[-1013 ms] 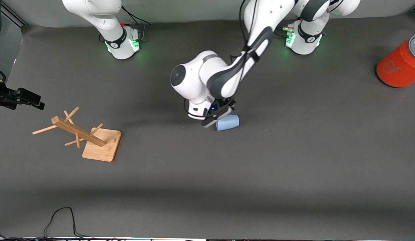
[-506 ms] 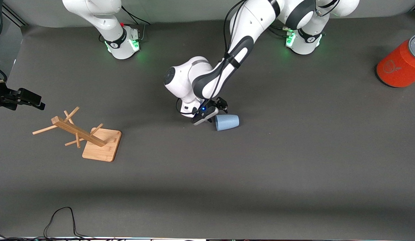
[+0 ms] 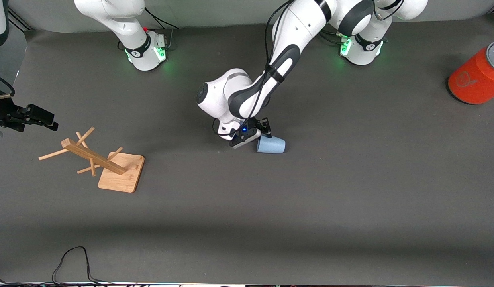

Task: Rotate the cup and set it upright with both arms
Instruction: 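Grasp the blue cup lying on its side with the left gripper, then lift and rotate the blue cup opening-up with the left gripper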

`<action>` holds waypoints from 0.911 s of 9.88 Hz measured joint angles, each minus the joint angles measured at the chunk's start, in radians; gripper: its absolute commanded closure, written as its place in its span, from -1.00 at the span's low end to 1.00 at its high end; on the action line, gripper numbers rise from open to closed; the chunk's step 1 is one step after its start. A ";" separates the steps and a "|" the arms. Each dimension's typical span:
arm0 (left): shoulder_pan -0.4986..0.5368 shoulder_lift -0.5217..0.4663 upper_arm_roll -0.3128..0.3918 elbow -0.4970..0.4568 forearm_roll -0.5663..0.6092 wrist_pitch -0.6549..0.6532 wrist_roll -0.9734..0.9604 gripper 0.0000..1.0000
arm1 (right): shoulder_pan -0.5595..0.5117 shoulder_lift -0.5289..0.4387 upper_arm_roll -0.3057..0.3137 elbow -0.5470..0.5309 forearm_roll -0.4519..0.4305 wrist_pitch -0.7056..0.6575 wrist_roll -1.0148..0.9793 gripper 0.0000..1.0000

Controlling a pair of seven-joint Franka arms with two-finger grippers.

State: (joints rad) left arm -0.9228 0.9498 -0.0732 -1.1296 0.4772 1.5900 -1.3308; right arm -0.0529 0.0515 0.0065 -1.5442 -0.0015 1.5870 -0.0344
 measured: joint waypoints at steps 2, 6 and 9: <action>-0.001 -0.007 0.004 0.005 0.009 -0.024 0.002 1.00 | 0.000 0.000 0.000 0.001 0.000 0.000 0.000 -1.00; 0.077 -0.065 0.012 0.057 -0.161 -0.107 0.275 1.00 | 0.000 0.000 0.000 0.002 0.000 0.000 0.000 -1.00; 0.265 -0.170 0.017 0.068 -0.339 -0.191 0.574 1.00 | 0.001 0.005 0.000 0.002 0.000 0.002 0.000 -1.00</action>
State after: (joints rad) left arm -0.6577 0.7802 -0.0561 -1.0616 0.1383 1.3988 -0.7563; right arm -0.0522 0.0568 0.0069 -1.5423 -0.0014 1.5887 -0.0344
